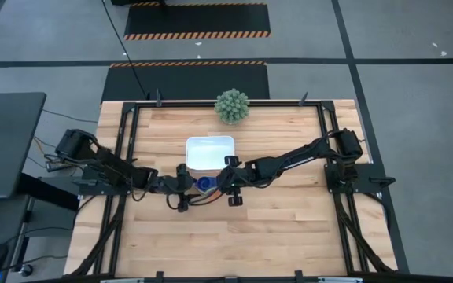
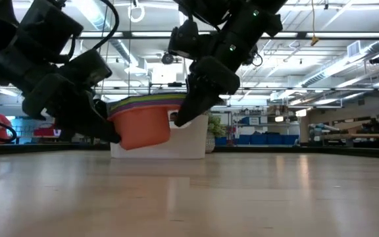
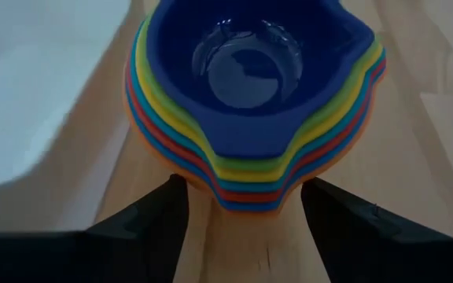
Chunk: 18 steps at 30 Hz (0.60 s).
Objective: Nest measuring cups in basket
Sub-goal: Put the stacked measuring cups into the white bin
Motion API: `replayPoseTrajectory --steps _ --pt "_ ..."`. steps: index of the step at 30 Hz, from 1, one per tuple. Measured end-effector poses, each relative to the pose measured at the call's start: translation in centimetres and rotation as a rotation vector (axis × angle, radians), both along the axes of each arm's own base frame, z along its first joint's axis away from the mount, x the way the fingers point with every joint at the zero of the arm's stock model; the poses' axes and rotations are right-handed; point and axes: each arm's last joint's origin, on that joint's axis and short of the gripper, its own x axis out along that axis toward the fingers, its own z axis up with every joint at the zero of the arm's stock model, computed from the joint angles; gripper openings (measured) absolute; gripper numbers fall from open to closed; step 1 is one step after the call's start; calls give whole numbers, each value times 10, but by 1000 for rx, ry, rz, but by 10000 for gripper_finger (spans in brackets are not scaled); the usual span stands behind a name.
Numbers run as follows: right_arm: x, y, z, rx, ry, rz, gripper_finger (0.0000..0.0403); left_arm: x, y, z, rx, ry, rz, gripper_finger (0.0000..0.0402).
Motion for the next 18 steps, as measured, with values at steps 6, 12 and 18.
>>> replayPoseTrajectory --steps 6,12,18 --pt "-2 -2 21 -40 -45 -8 154 2 7 21 37 15 7 245" --pt "-8 -11 40 -34 -73 -19 154 8 13 43 79 46 24 245" --pt "-10 -21 40 -50 -46 -31 154 11 21 59 105 82 44 245"
